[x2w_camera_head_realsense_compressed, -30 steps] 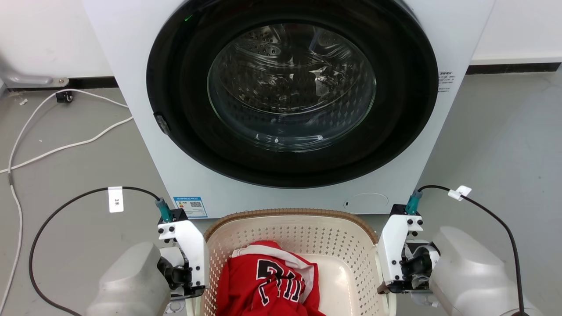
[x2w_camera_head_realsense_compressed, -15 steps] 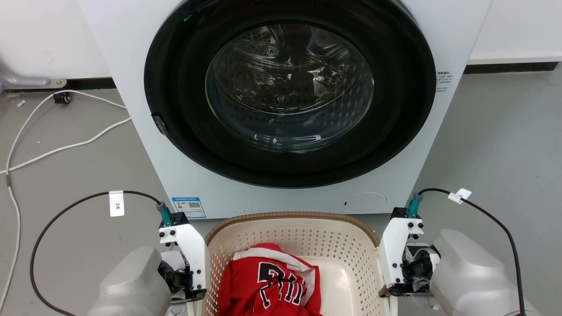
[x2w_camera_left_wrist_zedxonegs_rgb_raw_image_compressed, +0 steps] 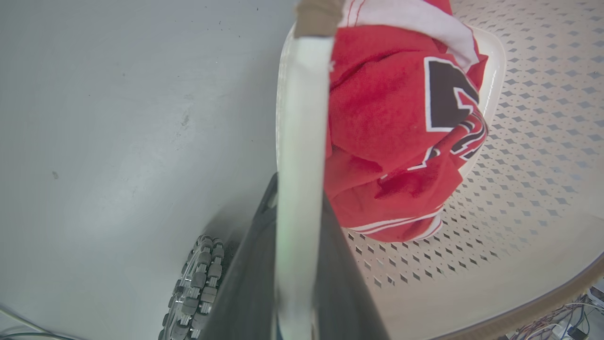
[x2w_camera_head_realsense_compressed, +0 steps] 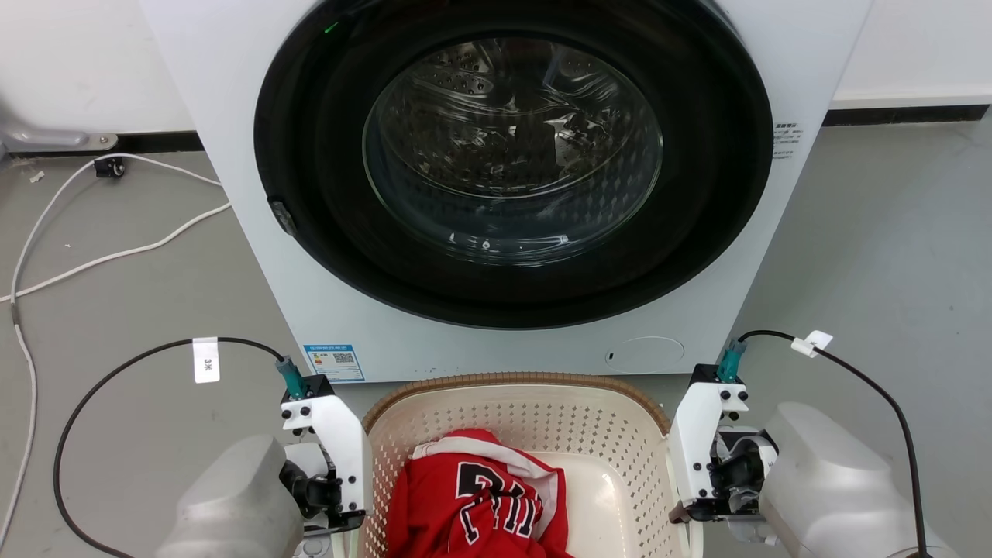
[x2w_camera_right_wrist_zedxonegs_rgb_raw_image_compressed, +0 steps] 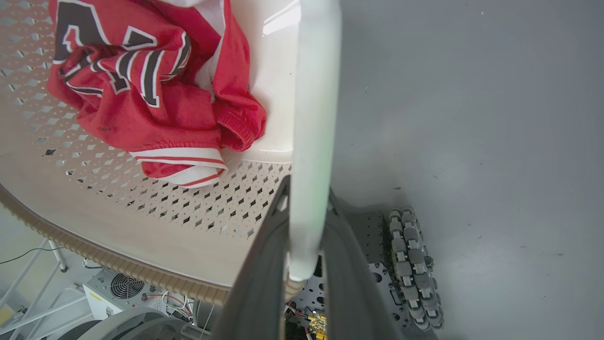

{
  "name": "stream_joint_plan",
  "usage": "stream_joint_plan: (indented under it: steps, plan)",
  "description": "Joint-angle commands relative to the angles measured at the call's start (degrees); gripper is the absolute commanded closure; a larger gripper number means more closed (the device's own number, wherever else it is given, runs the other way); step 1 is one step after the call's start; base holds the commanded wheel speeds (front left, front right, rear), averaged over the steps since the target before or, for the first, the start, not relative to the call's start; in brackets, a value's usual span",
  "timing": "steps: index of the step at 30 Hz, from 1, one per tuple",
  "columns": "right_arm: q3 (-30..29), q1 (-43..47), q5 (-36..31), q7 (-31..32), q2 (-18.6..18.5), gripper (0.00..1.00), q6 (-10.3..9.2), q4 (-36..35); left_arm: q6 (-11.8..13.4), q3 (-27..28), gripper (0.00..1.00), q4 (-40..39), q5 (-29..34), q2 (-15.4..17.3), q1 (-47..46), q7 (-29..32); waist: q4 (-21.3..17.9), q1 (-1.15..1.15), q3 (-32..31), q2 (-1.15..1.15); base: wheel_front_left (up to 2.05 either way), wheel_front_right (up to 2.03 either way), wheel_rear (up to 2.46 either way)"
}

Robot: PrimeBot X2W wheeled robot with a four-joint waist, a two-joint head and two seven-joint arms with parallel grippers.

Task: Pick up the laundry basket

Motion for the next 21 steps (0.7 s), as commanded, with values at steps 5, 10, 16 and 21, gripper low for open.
stream_joint_plan:
  steps: [5,10,16,21]
  plan:
    - [-0.4,-0.2,0.1,-0.1,0.9,1.0,0.02,-0.2,-0.2,-0.1,1.0,-0.8,-0.9,-1.4,-0.8,-0.5,0.2,0.0,0.1,0.0,0.0,0.0,0.0]
    - [-0.6,0.0,-0.2,0.0,0.9,1.0,0.03,-0.2,-0.2,-0.3,1.0,-0.9,-1.0,-1.5,-0.8,-0.5,0.3,0.0,0.1,0.0,0.0,0.0,0.0]
    - [-1.2,0.2,-0.8,-0.1,1.0,1.0,0.08,-0.2,-0.2,-0.5,1.0,-1.0,-1.5,-1.6,-0.7,-0.7,0.5,0.0,-0.1,0.0,0.0,0.0,0.0]
    - [-1.9,0.4,-1.5,-0.4,1.0,1.0,0.08,-0.2,-0.2,-0.6,1.0,-0.9,-1.9,-1.6,-0.4,-0.9,0.6,0.0,-0.2,0.0,0.0,0.0,0.0]
